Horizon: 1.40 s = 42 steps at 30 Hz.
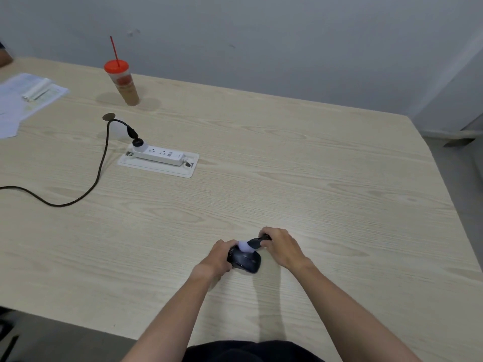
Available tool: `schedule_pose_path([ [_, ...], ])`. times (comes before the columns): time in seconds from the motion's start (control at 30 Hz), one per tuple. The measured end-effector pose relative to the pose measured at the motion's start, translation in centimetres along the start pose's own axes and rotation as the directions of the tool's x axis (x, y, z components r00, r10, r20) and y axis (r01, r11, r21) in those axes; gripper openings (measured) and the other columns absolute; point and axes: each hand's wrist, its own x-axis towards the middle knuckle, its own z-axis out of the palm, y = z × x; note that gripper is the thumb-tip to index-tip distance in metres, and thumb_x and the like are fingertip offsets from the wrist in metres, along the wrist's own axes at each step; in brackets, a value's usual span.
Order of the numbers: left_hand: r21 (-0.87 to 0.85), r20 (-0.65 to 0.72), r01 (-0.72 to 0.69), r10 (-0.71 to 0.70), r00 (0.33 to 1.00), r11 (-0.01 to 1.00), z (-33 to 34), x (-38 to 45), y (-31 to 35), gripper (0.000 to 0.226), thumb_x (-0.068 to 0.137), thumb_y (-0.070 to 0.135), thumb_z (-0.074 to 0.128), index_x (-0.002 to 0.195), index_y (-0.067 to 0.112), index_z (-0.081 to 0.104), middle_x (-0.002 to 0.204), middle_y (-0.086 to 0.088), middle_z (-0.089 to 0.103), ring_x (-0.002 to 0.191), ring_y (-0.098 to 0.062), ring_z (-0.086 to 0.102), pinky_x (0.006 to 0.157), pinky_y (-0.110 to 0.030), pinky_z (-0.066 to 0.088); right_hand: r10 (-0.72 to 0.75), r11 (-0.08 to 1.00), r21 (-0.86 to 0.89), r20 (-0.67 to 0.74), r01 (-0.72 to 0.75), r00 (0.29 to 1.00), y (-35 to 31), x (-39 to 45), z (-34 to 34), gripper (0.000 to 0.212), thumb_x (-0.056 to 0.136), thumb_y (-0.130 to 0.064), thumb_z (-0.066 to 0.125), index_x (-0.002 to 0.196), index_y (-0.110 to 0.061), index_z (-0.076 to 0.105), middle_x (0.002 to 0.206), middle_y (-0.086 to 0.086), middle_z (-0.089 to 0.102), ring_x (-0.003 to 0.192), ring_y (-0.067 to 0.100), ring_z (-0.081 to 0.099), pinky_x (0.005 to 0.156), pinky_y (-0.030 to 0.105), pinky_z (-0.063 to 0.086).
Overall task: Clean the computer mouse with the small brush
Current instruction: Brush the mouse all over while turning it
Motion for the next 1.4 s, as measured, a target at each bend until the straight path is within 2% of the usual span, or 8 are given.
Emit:
schedule_pose_path([
  [0.1,0.012,0.004,-0.019,0.019,1.0,1.0,-0.1,0.2,-0.4,0.066,0.073,-0.008,0.065,0.128,0.026,0.062,0.115,-0.01,0.057,0.102,-0.022,0.055,0.073,-0.016,0.041,-0.039,0.984,-0.174,-0.049,0.03,0.998,0.2,0.5,-0.5,0.01,0.093,-0.006,0.056,0.095,-0.014,0.062,0.091,0.001,0.06,0.079,0.02,0.055,0.066,0.032,0.042],
  [0.23,0.018,-0.004,-0.038,0.038,0.999,0.999,-0.4,0.3,-0.1,0.059,0.07,-0.012,0.061,0.121,0.018,0.067,0.093,-0.004,0.063,0.083,-0.017,0.055,0.062,-0.009,0.036,-0.045,0.997,0.059,-0.056,0.049,0.997,-0.5,0.8,-0.6,0.011,0.094,-0.006,0.064,0.097,-0.014,0.071,0.09,0.002,0.068,0.081,0.021,0.06,0.075,0.04,0.052],
  [0.43,0.039,0.018,-0.042,0.041,0.999,0.998,-0.5,0.3,-0.2,0.07,0.071,-0.014,0.064,0.132,0.02,0.062,0.121,-0.009,0.063,0.108,-0.022,0.06,0.081,-0.019,0.044,-0.038,0.996,-0.077,0.197,0.054,0.98,1.2,0.8,-2.8,0.021,0.084,0.0,0.068,0.095,-0.013,0.079,0.095,0.004,0.073,0.088,0.022,0.067,0.074,0.035,0.052],
  [0.87,0.014,-0.069,-0.008,0.009,0.998,1.0,0.8,-0.4,0.1,0.064,0.083,-0.007,0.059,0.139,0.024,0.05,0.111,-0.001,0.043,0.105,-0.016,0.045,0.091,-0.025,0.039,0.063,0.994,-0.092,0.069,-0.057,0.996,1.3,-0.4,-2.6,0.027,0.083,-0.004,0.062,0.099,-0.014,0.08,0.095,0.002,0.074,0.088,0.02,0.067,0.072,0.032,0.056],
  [1.0,-0.012,-0.135,0.053,-0.055,0.989,0.999,1.3,-0.8,0.9,0.058,0.087,0.0,0.061,0.138,0.019,0.044,0.125,-0.007,0.048,0.117,-0.024,0.049,0.1,-0.031,0.044,0.049,0.991,0.127,-0.023,-0.046,0.999,0.6,-1.0,-2.0,0.021,0.086,-0.005,0.067,0.1,-0.014,0.08,0.092,-0.002,0.076,0.087,0.015,0.067,0.077,0.027,0.055],
  [1.23,-0.053,-0.172,0.093,-0.101,0.98,0.994,1.6,-0.8,1.4,0.048,0.083,0.001,0.062,0.125,0.016,0.044,0.121,-0.008,0.05,0.112,-0.026,0.052,0.1,-0.04,0.048,0.078,0.985,0.146,0.099,-0.092,0.992,1.1,-1.6,-2.1,0.022,0.081,-0.003,0.068,0.096,-0.012,0.081,0.087,-0.002,0.074,0.079,0.009,0.066,0.069,0.017,0.047],
  [1.33,-0.064,-0.185,0.103,-0.113,0.976,0.993,1.6,-0.7,1.5,0.046,0.082,0.002,0.063,0.122,0.016,0.045,0.118,-0.007,0.05,0.107,-0.026,0.053,0.096,-0.04,0.05,0.062,0.985,0.165,-0.082,-0.047,0.995,0.7,-1.8,-1.7,0.023,0.087,-0.004,0.066,0.102,-0.014,0.08,0.09,-0.003,0.075,0.085,0.013,0.068,0.077,0.028,0.054],
  [1.4,-0.077,-0.186,0.107,-0.12,0.975,0.991,1.6,-0.7,1.6,0.047,0.081,0.003,0.066,0.121,0.015,0.045,0.117,-0.007,0.05,0.107,-0.026,0.053,0.095,-0.039,0.05,0.039,0.99,0.137,0.035,-0.044,0.999,0.4,-1.9,-1.5,0.024,0.085,-0.004,0.065,0.1,-0.014,0.081,0.091,0.0,0.076,0.086,0.017,0.069,0.08,0.033,0.057],
])
